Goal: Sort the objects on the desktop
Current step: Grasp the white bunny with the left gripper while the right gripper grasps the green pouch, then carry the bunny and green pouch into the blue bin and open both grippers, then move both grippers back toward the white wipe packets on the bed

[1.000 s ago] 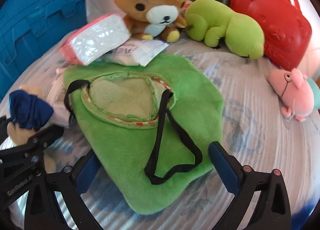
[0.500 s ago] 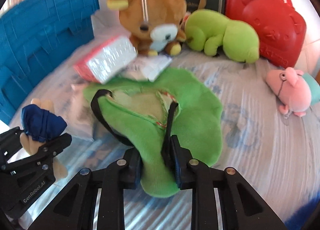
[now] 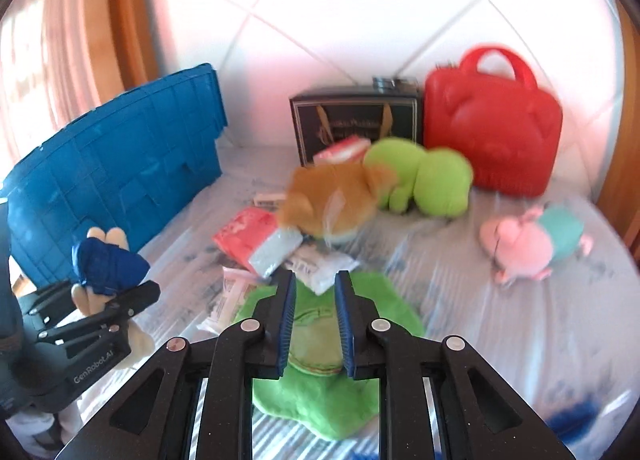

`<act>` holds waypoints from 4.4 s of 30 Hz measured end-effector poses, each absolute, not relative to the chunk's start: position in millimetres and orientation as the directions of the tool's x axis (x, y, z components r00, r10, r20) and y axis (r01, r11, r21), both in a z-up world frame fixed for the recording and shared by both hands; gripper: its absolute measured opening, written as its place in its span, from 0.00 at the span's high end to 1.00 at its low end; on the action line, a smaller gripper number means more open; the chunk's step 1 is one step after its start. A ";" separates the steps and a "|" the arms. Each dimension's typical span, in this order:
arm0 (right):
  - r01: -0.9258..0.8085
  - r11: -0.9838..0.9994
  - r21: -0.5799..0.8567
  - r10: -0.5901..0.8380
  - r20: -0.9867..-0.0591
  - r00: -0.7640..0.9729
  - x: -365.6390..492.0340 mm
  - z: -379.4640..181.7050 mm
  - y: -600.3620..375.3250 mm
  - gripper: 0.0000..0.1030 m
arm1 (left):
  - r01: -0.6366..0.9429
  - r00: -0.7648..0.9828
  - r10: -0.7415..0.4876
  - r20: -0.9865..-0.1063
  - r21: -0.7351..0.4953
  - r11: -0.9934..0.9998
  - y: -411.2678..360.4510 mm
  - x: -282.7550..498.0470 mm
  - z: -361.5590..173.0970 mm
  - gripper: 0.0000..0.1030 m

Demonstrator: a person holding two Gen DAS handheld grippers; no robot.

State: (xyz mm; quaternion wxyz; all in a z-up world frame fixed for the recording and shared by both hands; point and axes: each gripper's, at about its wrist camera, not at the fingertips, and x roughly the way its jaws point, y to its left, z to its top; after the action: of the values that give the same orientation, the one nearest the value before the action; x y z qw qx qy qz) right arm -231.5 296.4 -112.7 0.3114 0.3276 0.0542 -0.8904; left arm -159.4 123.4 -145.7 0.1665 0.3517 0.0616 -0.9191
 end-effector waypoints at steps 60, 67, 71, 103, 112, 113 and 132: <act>0.751 -0.661 0.004 -0.720 -0.285 -0.632 -138.6 31.4 190.2 0.85 | 0.501 -0.804 -0.493 -0.333 0.069 -0.863 51.2 -65.5 11.8 0.67; 0.807 -0.590 -0.027 -0.785 -0.216 -0.581 -96.8 72.8 86.0 0.85 | 0.584 -0.766 -0.585 -0.267 0.092 -0.806 -59.7 -25.4 52.5 0.67; 0.826 -0.562 -0.044 -0.807 -0.191 -0.559 -87.0 91.0 9.3 0.85 | 0.603 -0.739 -0.605 -0.295 0.110 -0.790 -144.3 -17.6 61.1 0.67; 0.760 -0.635 -0.141 -0.662 -0.408 -0.629 -90.6 62.3 -166.7 0.00 | 0.569 -0.698 -0.482 -0.530 -0.002 -0.822 -322.1 -18.2 19.7 0.37; 0.740 -0.664 -0.108 -0.653 -0.397 -0.644 -78.2 62.6 -121.0 0.00 | 0.533 -0.736 -0.454 -0.502 -0.016 -0.846 -290.2 -7.5 22.3 0.37; 0.737 -0.668 -0.104 -0.653 -0.393 -0.648 -77.7 64.3 -116.0 0.00 | 0.528 -0.743 -0.453 -0.493 -0.017 -0.849 -284.8 -6.1 24.4 0.37; 0.529 -0.844 -0.090 -0.472 -0.345 -0.811 -103.1 54.4 101.3 0.00 | 0.315 -0.870 -0.292 -0.398 0.009 -0.949 -70.4 -52.5 48.9 0.37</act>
State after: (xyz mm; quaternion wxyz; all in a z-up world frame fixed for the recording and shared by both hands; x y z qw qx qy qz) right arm -103.1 101.3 54.4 0.2641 0.1567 0.0914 -0.9473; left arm -52.5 -70.4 48.9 0.1570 0.2013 0.0282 -0.9665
